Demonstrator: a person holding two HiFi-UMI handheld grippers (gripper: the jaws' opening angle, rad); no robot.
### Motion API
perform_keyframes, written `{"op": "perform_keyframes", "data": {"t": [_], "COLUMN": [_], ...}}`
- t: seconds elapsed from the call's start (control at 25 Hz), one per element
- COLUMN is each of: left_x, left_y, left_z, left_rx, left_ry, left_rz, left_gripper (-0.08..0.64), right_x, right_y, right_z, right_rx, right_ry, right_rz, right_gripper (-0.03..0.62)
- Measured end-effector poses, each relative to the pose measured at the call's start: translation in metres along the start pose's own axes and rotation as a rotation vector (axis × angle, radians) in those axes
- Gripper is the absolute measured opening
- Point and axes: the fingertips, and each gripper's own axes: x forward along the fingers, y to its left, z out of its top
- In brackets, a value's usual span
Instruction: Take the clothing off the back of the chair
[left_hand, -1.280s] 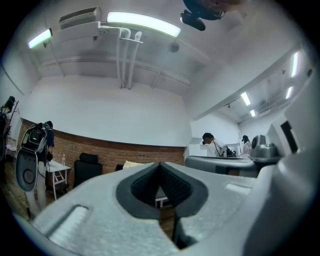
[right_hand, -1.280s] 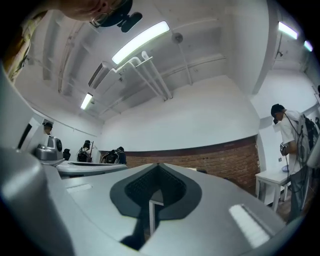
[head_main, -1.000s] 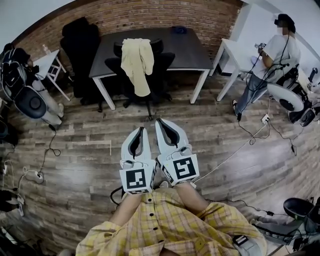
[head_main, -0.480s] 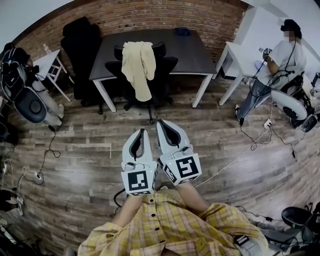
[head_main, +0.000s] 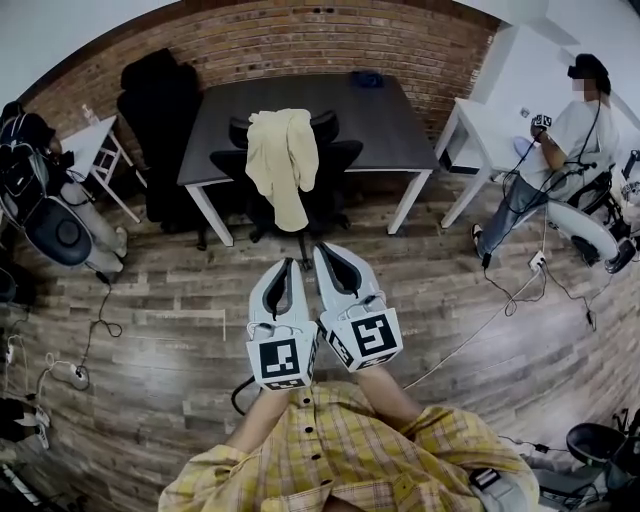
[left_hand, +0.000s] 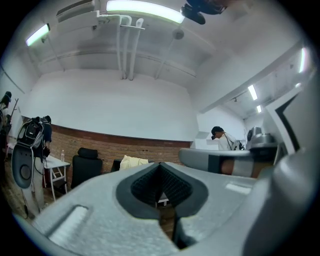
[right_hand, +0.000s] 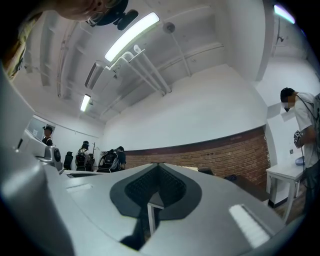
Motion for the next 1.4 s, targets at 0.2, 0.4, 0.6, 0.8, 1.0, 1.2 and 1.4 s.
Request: {"op": "perform_keyframes", "data": {"t": [0.2,0.4,0.6,0.8,1.0,1.2,1.4], "left_x": [0.042,0.081,0.112,0.136,0.153,0.169,0.180], "left_y": [0.029,0.056,0.086,0.106,0.121,0.137,0.148], "left_z": [0.008,0.015,0.020,0.022,0.021,0.015,0.016], "left_rx": [-0.005,-0.009,-0.014,-0.014,-0.009,0.000,-0.013], "left_ry": [0.002,-0.003,-0.004,0.016,0.025,0.032,0.024], "left_rz": [-0.027,-0.054,-0.071,-0.106,-0.140,-0.153,-0.139], "left_gripper": [0.000,0.000,0.000,0.000,0.000,0.000,0.000], "right_x": [0.045,0.089,0.126,0.160,0.184,0.202,0.212], "right_y": [-0.017,-0.029,-0.033,-0.037,-0.035,-0.044,-0.050], "right_z": [0.002,0.002,0.000,0.001,0.000,-0.011,-0.010], "right_rx": [-0.002,-0.019,-0.034,-0.067,-0.073,-0.079,-0.075], "right_ry": [0.002,0.008,0.015,0.027,0.024,0.040,0.040], "right_rz": [-0.043,-0.083,-0.113,-0.143,-0.165,-0.197,-0.201], "right_gripper": [0.003,0.003,0.003,0.003,0.003,0.003,0.003]}}
